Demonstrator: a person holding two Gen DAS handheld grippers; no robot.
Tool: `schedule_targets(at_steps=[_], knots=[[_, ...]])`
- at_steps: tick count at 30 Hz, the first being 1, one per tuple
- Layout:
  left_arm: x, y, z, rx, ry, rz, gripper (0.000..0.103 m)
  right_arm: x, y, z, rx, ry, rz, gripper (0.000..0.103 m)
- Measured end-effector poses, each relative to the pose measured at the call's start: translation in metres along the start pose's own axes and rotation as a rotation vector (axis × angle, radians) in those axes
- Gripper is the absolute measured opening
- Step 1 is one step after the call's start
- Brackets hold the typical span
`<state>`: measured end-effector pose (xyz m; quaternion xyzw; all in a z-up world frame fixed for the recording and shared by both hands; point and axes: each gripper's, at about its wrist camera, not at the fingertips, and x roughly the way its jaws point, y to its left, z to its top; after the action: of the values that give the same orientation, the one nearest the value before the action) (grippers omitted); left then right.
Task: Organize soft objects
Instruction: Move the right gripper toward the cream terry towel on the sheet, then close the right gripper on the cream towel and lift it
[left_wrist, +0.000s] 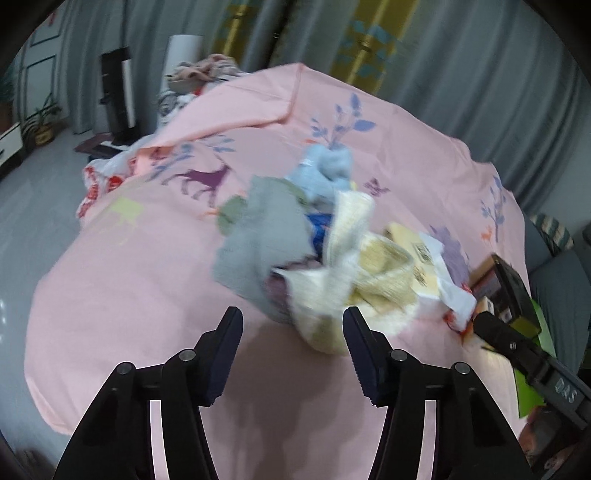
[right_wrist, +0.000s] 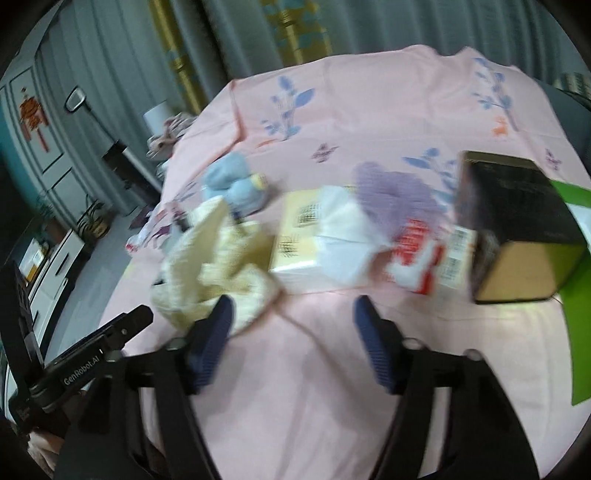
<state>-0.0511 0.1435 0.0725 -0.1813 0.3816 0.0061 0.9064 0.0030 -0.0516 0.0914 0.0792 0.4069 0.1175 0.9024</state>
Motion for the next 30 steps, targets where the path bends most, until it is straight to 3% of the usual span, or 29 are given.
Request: schedule_targets(at_steps=[1, 6, 10, 11, 14, 15, 16, 22, 26, 30], knots=[[-0.001, 0.005, 0.001, -0.015, -0.001, 0.005, 0.057, 0.005, 0.009, 0.001, -0.009, 0.0, 0.007, 0.094], [-0.002, 0.022, 0.007, -0.056, 0.009, 0.041, 0.057, 0.043, 0.035, 0.008, -0.006, 0.077, -0.003, 0.094], [-0.003, 0.029, 0.009, -0.061, 0.018, 0.025, 0.057, 0.07, 0.036, 0.01, 0.02, 0.121, -0.009, 0.085], [-0.003, 0.03, 0.01, -0.063, 0.019, 0.02, 0.057, 0.075, 0.036, 0.011, 0.024, 0.133, -0.015, 0.08], [-0.003, 0.035, 0.011, -0.08, 0.024, 0.015, 0.057, 0.091, 0.035, 0.011, 0.04, 0.167, -0.008, 0.042], [-0.003, 0.036, 0.011, -0.085, 0.028, 0.012, 0.057, 0.093, 0.033, 0.01, 0.042, 0.168, -0.011, 0.015], [-0.003, 0.036, 0.011, -0.089, 0.032, 0.01, 0.057, 0.091, 0.03, 0.01, 0.046, 0.159, -0.015, 0.006], [-0.005, 0.032, 0.01, -0.078, 0.031, 0.001, 0.057, 0.039, 0.013, 0.012, 0.039, 0.057, 0.041, 0.005], [-0.002, 0.024, 0.009, -0.063, 0.042, -0.019, 0.057, -0.008, -0.005, 0.012, 0.042, -0.024, 0.023, 0.005], [0.0, 0.01, 0.005, -0.021, 0.054, -0.029, 0.057, -0.052, -0.031, 0.005, 0.045, -0.078, -0.062, 0.005]])
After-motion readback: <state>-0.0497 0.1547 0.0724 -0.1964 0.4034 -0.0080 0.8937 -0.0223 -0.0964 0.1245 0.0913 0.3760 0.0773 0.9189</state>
